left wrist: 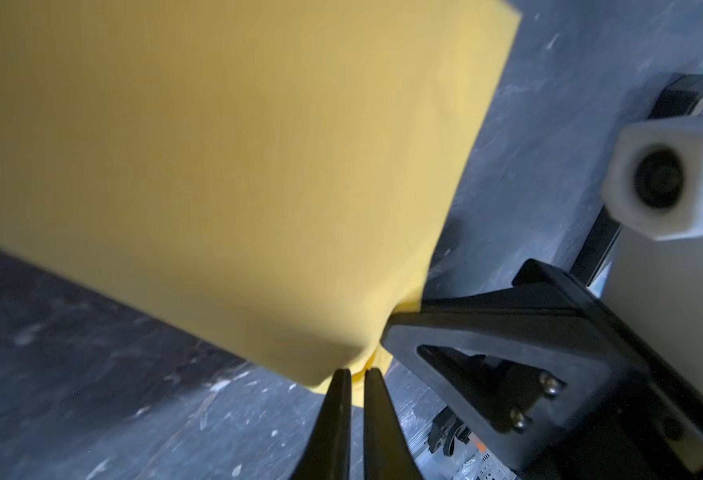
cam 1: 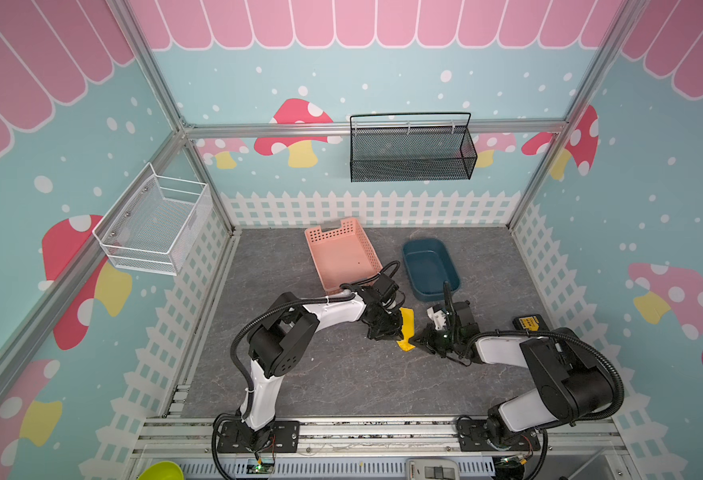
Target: Place the utensils on the paper napkin and roll it up
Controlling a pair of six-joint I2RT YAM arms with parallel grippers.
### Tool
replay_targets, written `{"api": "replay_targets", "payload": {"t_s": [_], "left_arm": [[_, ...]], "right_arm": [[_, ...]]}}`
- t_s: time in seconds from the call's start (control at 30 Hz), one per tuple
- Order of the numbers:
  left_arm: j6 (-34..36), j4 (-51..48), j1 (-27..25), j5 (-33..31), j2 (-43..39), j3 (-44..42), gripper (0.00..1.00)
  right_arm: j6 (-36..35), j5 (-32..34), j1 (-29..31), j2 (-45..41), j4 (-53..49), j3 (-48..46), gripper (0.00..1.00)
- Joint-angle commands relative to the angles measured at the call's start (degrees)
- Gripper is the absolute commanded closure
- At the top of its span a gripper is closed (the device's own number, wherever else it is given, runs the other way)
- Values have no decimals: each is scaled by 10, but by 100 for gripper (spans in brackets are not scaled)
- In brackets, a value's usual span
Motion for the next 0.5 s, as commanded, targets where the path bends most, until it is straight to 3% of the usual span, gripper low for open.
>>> {"api": "replay_targets", "payload": {"t_s": [0.0, 0.27, 0.47], "left_arm": [[19, -35, 3, -27, 26, 38, 88], [40, -69, 5, -50, 76, 73, 88], [50, -82, 5, -49, 88, 75, 88]], "right_arm": [[-7, 37, -2, 15, -40, -9, 100], [0, 31, -2, -22, -59, -1, 96], [-12, 55, -2, -70, -123, 21, 82]]}}
